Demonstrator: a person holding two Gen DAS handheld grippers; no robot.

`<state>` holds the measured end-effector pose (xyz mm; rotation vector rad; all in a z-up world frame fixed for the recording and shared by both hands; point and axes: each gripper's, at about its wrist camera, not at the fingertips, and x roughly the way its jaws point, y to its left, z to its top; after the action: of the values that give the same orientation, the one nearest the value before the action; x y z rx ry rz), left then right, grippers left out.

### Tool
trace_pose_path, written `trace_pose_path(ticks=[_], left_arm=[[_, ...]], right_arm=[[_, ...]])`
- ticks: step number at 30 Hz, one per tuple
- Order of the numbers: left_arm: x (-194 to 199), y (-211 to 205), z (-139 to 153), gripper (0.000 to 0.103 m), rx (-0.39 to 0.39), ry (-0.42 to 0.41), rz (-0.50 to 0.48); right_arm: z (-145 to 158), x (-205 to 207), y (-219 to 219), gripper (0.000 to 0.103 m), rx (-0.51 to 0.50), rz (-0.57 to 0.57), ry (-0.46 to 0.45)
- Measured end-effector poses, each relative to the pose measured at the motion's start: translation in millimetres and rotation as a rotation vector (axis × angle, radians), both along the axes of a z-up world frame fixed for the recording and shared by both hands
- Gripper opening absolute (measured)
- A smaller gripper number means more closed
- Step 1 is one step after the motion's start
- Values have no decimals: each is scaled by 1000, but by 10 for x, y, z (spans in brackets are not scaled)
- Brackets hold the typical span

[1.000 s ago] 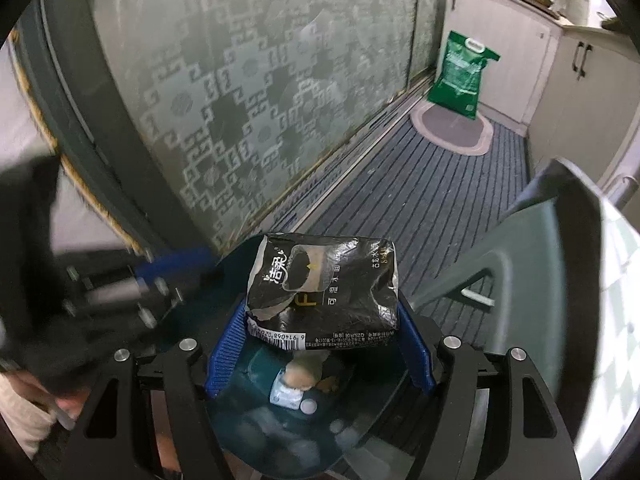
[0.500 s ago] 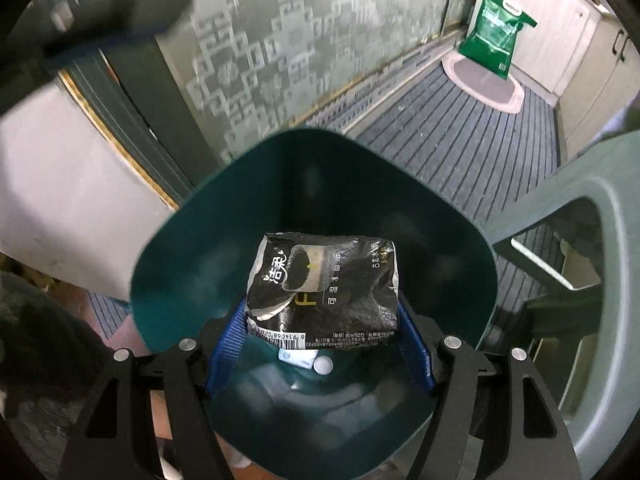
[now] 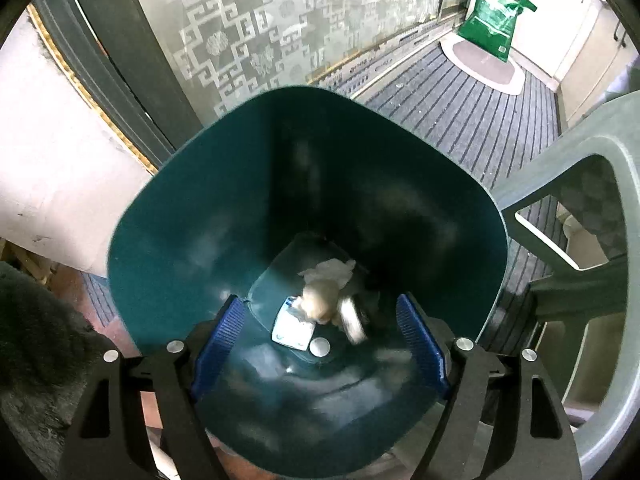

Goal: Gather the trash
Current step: 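Open the left gripper to drop the nut while the right gripper drops the snack bag into the bin, then move both grippers back to the table toward the white round container and nut shell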

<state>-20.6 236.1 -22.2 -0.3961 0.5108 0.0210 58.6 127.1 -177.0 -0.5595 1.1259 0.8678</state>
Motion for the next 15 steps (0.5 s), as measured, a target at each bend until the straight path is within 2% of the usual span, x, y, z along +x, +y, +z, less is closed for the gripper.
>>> trace_pose_path(ticks=[3,5,15], left_arm=[[0,-20,67,13,-1,-18,3],[12,-52,105,15,4,-24,4],[16,-213,333,24,35,-98,17]], right_arm=[[84,-28,-10,73,23,9,-10],[169,-42,-26,67,42,13,-20],[799,-120,-147,58,173,32,-103]])
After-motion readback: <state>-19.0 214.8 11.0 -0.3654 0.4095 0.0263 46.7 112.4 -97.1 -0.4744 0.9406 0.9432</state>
